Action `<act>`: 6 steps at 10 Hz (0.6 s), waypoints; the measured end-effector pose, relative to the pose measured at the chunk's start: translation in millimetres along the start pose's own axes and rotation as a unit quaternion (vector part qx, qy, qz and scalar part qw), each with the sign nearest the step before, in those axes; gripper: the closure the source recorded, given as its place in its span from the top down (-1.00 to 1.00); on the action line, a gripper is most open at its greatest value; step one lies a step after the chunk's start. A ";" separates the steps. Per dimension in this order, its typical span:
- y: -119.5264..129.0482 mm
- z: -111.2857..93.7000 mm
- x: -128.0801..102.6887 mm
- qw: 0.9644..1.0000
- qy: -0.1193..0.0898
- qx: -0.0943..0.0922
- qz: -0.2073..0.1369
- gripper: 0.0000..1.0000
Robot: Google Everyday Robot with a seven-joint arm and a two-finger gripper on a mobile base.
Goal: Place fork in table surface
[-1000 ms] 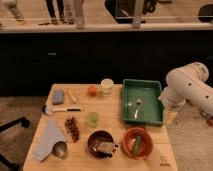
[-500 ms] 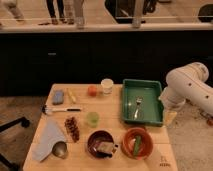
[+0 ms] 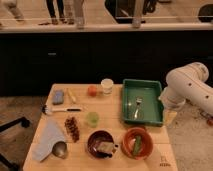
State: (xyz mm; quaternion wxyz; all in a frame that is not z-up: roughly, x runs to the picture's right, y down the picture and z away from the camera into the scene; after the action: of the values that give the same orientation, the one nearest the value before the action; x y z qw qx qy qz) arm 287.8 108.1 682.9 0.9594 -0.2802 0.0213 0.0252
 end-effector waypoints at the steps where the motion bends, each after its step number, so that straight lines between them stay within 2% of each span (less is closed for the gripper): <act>1: 0.0 0.0 0.0 1.000 0.000 0.000 0.000 0.60; 4: -0.1 -0.3 0.3 1.000 -0.001 0.000 0.000 0.60; 6: 2.7 -0.5 -3.6 0.999 -0.011 -0.007 -0.030 0.60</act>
State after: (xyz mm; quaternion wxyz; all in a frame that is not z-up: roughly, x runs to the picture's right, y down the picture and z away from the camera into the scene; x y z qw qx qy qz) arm 284.1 110.0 681.3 0.9578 -0.2874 0.0020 -0.0007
